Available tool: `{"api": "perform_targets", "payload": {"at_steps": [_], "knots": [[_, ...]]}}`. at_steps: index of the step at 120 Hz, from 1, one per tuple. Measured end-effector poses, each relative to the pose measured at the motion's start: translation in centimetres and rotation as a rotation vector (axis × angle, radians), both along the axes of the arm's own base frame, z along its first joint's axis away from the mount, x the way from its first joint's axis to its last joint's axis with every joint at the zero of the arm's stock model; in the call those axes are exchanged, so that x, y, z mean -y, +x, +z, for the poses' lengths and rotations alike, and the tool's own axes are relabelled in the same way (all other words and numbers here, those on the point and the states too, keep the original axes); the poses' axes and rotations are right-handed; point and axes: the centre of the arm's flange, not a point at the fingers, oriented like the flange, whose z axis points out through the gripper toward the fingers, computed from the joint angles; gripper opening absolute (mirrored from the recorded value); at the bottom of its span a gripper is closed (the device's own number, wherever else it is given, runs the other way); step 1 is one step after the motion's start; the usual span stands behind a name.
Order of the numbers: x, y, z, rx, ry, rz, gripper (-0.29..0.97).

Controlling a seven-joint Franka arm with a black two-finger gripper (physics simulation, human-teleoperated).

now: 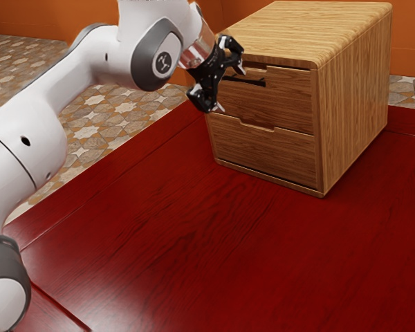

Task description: Pull the drawer handle with one arm to open the drawer

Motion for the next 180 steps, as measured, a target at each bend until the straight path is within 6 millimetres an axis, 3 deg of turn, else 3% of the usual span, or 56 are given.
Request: {"api": "perform_targets", "payload": {"at_steps": [20,79,127,160,180], "knots": [[-0.3,0.8,-1.2,0.005,-0.002,0.003,0.68],[-0.7,1.6,-1.5,0.071,0.003,-0.002,0.68],[-0.6,1.5,-1.0,0.088,-0.015,0.003,0.21],[-0.7,1.0,-0.9,0.082,-0.026,0.014,0.09],[-0.6,-0.7,-0.2,0.064,-0.035,0.023,0.06]]}}
